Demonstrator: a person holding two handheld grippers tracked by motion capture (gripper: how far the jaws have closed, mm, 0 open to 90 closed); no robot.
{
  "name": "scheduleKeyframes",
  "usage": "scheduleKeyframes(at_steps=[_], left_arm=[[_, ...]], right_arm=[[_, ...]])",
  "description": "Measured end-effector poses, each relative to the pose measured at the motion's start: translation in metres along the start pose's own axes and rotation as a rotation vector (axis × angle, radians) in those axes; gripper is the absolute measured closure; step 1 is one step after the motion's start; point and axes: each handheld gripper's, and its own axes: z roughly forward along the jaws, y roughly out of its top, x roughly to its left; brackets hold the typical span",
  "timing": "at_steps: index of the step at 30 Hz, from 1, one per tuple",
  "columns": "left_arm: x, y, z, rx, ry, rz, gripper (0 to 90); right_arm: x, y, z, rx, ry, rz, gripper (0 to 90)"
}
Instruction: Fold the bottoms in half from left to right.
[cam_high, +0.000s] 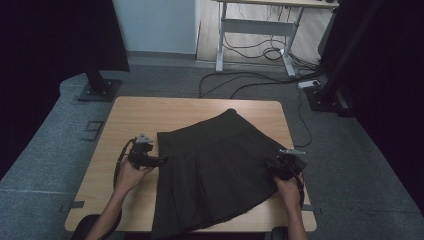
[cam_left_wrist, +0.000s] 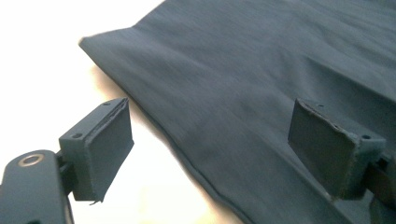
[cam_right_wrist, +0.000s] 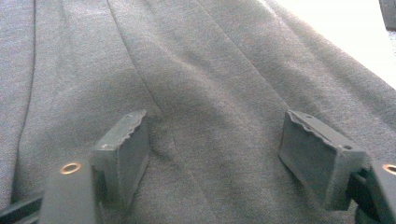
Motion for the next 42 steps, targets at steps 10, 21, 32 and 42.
scheduleKeyframes(at_steps=[10, 21, 32, 42], left_arm=[[0.017, 0.019, 0.048, 0.08, 0.089, -0.021, 7.8], [0.027, 0.002, 0.068, 0.065, 0.125, -0.012, 0.0], [0.027, 0.001, 0.067, 0.064, 0.124, -0.014, 0.0], [0.027, 0.001, 0.066, 0.062, 0.127, -0.018, 0.0]], right_arm=[[0.002, -0.002, 0.001, -0.016, 0.006, -0.008, 18.6], [0.001, -0.003, 0.002, -0.022, 0.015, -0.016, 16.8], [0.005, -0.001, -0.001, -0.005, 0.078, -0.048, 13.4], [0.051, 0.013, -0.024, -0.066, 0.209, -0.176, 13.1]])
